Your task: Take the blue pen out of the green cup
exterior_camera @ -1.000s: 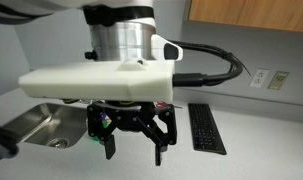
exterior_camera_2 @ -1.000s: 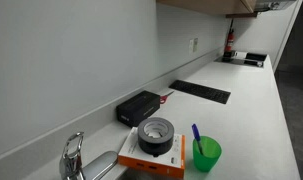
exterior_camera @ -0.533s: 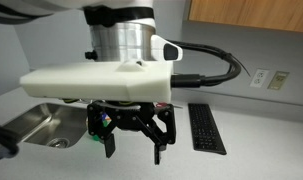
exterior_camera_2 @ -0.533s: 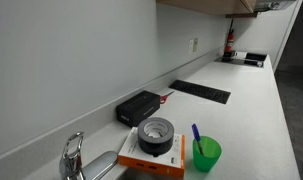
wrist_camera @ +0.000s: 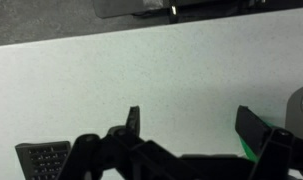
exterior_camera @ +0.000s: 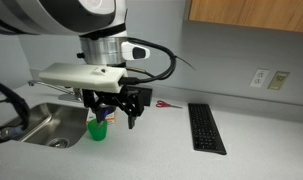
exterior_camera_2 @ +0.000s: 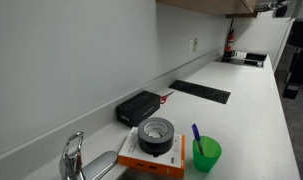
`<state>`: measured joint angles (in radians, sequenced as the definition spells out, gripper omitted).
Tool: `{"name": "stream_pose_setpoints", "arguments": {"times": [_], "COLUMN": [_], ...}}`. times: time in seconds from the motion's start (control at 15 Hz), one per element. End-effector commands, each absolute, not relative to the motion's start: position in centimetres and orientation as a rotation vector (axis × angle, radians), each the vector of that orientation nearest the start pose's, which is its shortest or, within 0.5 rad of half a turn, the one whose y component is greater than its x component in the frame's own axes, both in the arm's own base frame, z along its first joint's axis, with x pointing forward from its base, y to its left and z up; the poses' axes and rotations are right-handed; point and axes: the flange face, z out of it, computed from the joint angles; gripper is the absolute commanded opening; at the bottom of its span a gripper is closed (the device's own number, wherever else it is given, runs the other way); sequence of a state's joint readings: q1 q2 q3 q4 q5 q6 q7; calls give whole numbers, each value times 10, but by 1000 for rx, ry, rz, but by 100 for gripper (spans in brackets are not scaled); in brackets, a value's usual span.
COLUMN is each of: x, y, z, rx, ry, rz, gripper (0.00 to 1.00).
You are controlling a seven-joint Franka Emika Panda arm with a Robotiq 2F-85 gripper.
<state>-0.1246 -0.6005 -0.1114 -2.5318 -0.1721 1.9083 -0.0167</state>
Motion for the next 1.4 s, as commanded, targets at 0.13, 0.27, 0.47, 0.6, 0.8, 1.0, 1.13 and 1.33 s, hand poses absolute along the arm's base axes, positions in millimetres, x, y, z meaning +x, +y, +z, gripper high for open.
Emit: {"name": "stream_pose_setpoints", "arguments": {"times": [0.13, 0.27, 0.47, 0.6, 0.8, 1.0, 1.13, 1.33], "x": [381, 386, 385, 385, 416, 451, 473, 496], "y": [-69, -65, -68, -68, -55, -39, -24, -2], "z": [462, 456, 457, 457, 445, 422, 402, 378], "rx": [-3208, -3210, -3206, -3206, -3158, -3115, -3103, -3108], "ry": [216, 204, 215, 215, 244, 324, 340, 346], "rz": [18, 39, 35, 35, 31, -15, -16, -9], "gripper": [100, 100, 100, 100, 100, 100, 100, 100]}}
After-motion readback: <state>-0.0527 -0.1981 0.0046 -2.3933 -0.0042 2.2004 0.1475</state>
